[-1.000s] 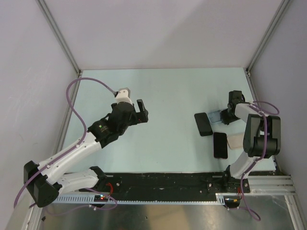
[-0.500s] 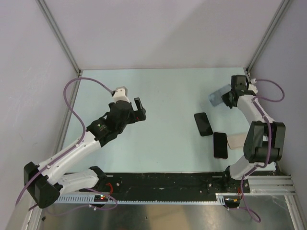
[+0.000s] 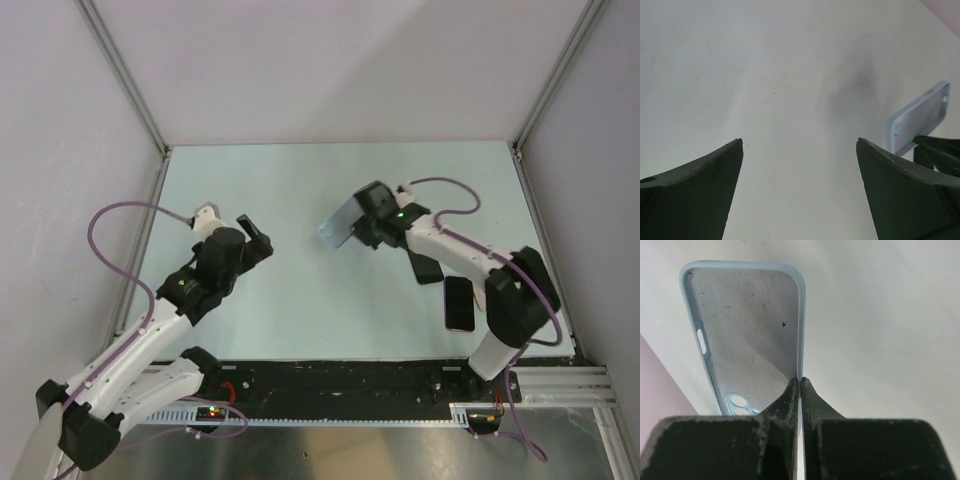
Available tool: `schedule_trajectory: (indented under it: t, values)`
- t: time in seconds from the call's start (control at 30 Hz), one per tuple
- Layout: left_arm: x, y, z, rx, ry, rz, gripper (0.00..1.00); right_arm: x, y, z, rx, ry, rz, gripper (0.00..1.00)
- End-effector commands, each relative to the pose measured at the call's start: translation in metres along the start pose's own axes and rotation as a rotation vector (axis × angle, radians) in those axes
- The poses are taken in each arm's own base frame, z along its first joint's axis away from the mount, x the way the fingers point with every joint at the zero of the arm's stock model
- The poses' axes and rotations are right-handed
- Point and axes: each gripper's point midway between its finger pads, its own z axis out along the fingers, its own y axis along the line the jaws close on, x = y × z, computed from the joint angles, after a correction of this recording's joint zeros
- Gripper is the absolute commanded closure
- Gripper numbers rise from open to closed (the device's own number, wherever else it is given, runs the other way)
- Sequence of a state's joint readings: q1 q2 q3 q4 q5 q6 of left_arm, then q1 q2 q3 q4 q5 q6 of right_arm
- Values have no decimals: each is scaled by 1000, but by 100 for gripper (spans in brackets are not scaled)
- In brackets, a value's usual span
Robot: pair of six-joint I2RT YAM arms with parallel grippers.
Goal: Put the phone into the phone case
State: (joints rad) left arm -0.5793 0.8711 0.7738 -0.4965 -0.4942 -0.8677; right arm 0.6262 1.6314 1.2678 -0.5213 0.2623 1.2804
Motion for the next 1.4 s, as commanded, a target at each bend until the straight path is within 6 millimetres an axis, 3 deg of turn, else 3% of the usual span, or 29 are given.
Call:
schedule_trajectory:
  t: [0.0, 0.03, 0.1, 0.2, 0.23, 0.33, 0.43, 0.53, 0.7, 0.8, 1.0, 1.2, 1.37]
  values:
    - [0, 29, -2, -87, -43, -67, 2, 45, 5, 26, 38, 36, 175, 100]
    - [2, 32, -1, -95, -41, -72, 2, 57, 5, 30, 40, 51, 174, 100]
    - [7, 37, 1, -111, -30, -79, 2, 77, 5, 35, 40, 81, 157, 88]
    - [16, 40, 6, -131, -7, -95, 2, 97, 5, 35, 31, 108, 101, 47]
    - [20, 41, 8, -139, 2, -104, 2, 100, 6, 34, 24, 114, 85, 38]
    - [30, 43, 14, -166, 29, -163, 2, 98, 10, 21, -19, 119, 13, 24]
    - [46, 42, 22, -199, 70, -236, 2, 66, 9, 1, -67, 29, -52, 20]
    - [62, 35, 32, -242, 90, -302, 3, 14, -1, -19, -86, -80, -103, 19]
    - [85, -1, 51, -280, 104, -315, 14, -64, -21, -60, -65, -262, -146, 19]
    - [96, -17, 69, -307, 117, -270, 17, -91, -28, -83, -77, -332, -164, 19]
    - [120, -37, 95, -331, 180, -140, 25, -119, -39, -102, -79, -376, -178, 18]
    - [144, -31, 103, -361, 250, -83, 39, -129, -45, -105, -76, -376, -182, 18]
    - [156, -27, 109, -374, 285, -46, 44, -129, -47, -102, -71, -367, -184, 19]
